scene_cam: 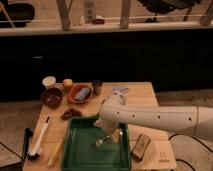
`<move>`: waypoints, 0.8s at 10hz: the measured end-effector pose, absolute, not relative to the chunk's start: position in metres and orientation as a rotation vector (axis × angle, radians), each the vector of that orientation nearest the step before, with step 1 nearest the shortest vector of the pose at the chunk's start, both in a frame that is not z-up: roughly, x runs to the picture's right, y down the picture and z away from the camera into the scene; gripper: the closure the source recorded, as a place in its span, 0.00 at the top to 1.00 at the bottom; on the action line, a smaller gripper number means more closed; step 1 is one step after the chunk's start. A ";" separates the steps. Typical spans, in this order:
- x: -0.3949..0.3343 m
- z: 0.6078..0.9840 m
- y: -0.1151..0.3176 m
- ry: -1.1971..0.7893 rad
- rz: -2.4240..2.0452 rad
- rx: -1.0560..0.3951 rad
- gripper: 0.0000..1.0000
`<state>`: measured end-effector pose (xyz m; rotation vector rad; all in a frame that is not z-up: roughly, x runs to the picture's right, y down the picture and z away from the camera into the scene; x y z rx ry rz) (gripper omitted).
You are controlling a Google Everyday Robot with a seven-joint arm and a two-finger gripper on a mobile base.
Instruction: Place fork in tray
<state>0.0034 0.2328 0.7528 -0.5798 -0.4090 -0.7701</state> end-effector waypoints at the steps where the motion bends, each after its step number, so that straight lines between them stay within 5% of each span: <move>1: 0.004 0.753 0.232 -0.411 -0.771 -0.579 0.80; 8: 0.012 0.761 0.232 -0.434 -0.763 -0.597 0.80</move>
